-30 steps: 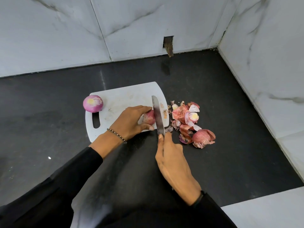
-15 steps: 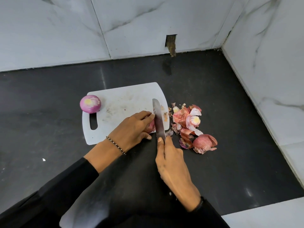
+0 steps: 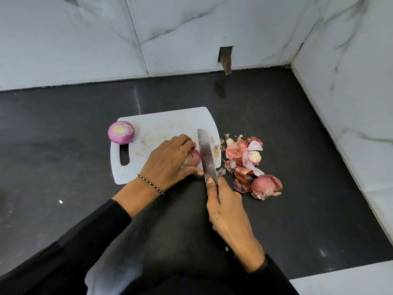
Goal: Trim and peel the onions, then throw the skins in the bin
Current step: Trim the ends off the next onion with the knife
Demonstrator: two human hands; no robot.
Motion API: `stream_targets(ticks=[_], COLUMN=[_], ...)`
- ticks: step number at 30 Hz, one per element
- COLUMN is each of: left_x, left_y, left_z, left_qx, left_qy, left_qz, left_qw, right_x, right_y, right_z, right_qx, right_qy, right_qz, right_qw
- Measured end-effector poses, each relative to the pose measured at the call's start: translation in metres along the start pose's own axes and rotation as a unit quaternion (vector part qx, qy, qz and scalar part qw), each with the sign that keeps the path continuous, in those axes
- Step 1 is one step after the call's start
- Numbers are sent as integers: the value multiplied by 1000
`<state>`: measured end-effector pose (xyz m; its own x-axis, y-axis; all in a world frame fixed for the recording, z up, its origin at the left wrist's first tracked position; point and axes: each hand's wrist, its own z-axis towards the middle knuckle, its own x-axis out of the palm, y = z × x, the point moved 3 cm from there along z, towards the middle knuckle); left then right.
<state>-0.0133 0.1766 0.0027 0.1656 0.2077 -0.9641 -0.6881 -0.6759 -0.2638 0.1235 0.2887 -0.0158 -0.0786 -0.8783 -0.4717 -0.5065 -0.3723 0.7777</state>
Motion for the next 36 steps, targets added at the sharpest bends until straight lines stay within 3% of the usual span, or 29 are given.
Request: stream_targets(ticks=[6, 11, 16, 30, 36], left_x=[-1, 9, 14, 15, 9], left_y=[8, 10, 9, 5, 11], left_z=[-6, -11, -12, 12, 14], left_qx=[11, 18, 31, 2, -20], left_qy=[-9, 32, -5, -33, 3], left_qz=[-14, -31, -27, -132, -133], left_qw=[1000, 999, 999, 991, 991], right_x=[3, 4, 4, -17, -16], right_y=[5, 6, 6, 24, 28], right_z=[-2, -1, -1, 6, 7], right_qx=[-16, -20, -15, -27, -15], right_qy=[12, 13, 13, -16, -9], right_qz=[-8, -14, -16, -47, -54], right_qw=[1000, 1000, 1000, 998, 998])
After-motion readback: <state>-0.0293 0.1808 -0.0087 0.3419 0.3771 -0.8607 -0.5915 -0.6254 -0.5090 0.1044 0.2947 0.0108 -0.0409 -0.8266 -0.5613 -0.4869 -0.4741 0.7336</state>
